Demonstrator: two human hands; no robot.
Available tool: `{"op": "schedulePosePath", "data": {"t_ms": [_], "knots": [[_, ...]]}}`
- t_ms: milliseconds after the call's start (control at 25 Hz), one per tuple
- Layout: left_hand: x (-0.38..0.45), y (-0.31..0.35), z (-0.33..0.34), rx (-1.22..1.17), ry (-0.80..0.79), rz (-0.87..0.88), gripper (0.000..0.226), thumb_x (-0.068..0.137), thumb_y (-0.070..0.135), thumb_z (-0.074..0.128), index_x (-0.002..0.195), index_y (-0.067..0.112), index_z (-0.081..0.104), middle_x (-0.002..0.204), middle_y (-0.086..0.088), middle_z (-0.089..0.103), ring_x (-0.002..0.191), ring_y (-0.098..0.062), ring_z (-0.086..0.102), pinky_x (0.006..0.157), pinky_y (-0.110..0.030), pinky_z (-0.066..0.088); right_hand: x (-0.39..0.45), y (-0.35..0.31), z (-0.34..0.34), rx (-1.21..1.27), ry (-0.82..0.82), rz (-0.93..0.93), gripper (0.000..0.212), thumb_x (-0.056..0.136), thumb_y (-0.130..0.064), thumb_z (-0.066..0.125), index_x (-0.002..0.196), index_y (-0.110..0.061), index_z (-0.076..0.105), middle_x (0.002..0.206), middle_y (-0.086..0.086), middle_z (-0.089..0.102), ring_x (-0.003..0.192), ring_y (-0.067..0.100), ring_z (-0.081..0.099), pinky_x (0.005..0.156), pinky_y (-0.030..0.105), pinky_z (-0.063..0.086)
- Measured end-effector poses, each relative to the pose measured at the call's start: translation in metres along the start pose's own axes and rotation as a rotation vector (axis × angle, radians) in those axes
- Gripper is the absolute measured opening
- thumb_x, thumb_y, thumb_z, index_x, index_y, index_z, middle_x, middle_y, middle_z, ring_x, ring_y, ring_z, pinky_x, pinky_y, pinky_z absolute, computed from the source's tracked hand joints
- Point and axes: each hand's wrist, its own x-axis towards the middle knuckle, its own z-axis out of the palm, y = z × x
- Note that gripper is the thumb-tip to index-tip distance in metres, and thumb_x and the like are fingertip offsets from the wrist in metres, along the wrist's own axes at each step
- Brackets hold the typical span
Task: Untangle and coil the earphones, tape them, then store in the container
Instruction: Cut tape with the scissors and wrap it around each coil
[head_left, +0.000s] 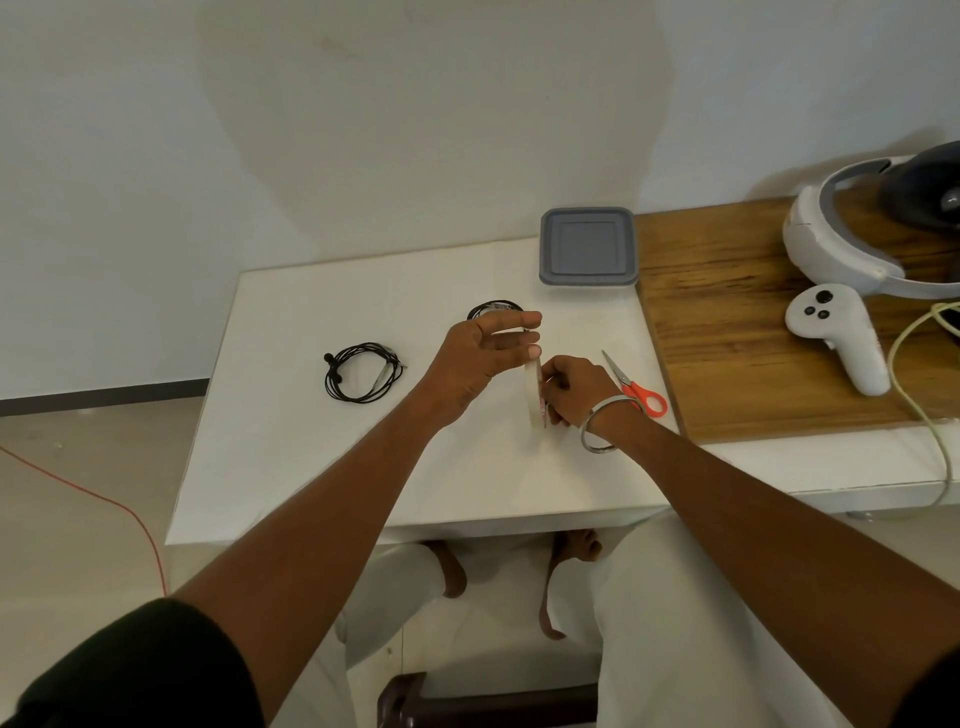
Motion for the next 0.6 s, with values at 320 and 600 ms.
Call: {"op": "schedulePosePath", "data": {"t_ms": [320, 600], "knots": [[-0.009, -0.001, 0.002, -0.001, -0.025, -0.041, 0.049, 0.08, 0.003, 0.075, 0.126, 0.012, 0.062, 0.126, -0.001, 0.066, 0.113, -0.013, 0.065, 0.094, -0.024, 0.05, -0.003, 0.0, -0.007, -0.034, -0.159, 0.028, 0.012, 0.094, -0.015, 0.05, 0.101, -0.011, 0.058, 0.06, 0.002, 0.062, 0.048, 0.012, 0.054, 0.058, 0.022, 0.048], [-0.012, 0.002, -0.001, 0.006, 0.003, -0.059, 0.053, 0.078, 0.006, 0.078, 0.127, 0.021, 0.062, 0.132, 0.006, 0.06, 0.108, -0.018, 0.068, 0.106, -0.042, 0.046, -0.008, -0.002, -0.007, -0.032, -0.318, 0.089, 0.016, 0.092, -0.017, 0.054, 0.098, -0.005, 0.064, 0.061, 0.005, 0.064, 0.047, 0.015, 0.051, 0.057, 0.022, 0.046]]}}
